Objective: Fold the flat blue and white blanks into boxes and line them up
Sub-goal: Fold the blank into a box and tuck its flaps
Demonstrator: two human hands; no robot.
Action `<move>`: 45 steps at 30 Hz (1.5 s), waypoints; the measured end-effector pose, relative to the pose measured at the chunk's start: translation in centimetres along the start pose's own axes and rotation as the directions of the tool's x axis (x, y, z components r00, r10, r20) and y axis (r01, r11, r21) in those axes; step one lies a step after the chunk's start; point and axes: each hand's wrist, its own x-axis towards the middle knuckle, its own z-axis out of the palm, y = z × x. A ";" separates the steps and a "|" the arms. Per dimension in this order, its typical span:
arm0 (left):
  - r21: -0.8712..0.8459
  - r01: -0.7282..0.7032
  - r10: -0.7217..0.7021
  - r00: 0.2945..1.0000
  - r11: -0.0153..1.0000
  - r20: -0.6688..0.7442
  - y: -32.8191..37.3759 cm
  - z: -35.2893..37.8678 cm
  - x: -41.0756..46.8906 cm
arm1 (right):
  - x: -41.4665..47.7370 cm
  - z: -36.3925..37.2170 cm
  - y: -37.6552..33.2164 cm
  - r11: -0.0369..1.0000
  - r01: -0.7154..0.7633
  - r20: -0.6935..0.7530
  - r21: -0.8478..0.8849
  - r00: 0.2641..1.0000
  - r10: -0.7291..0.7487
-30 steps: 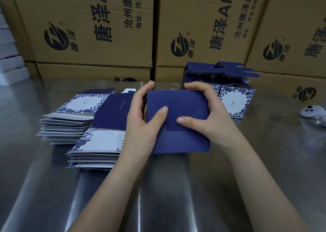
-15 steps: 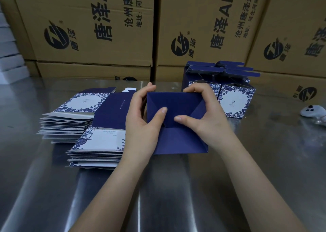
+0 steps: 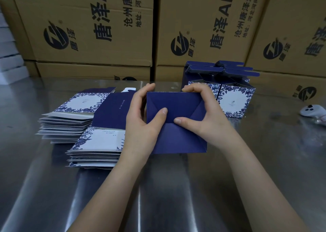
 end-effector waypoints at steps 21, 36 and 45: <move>-0.154 0.044 -0.039 0.999 0.987 0.036 -0.6 0.1 0.0 | 0.0 0.9 -1.7 0.863 -0.192 -0.169 -0.467 0.978 0.126; -0.225 0.098 -0.070 0.989 0.969 0.129 -1.3 1.3 -0.4 | 0.0 1.3 -1.6 0.856 -0.319 -0.401 -0.406 0.904 0.147; -0.176 0.291 -0.315 0.941 0.940 -0.127 -2.6 1.5 0.0 | 0.2 0.1 1.2 0.780 -0.150 -0.418 0.607 0.775 0.474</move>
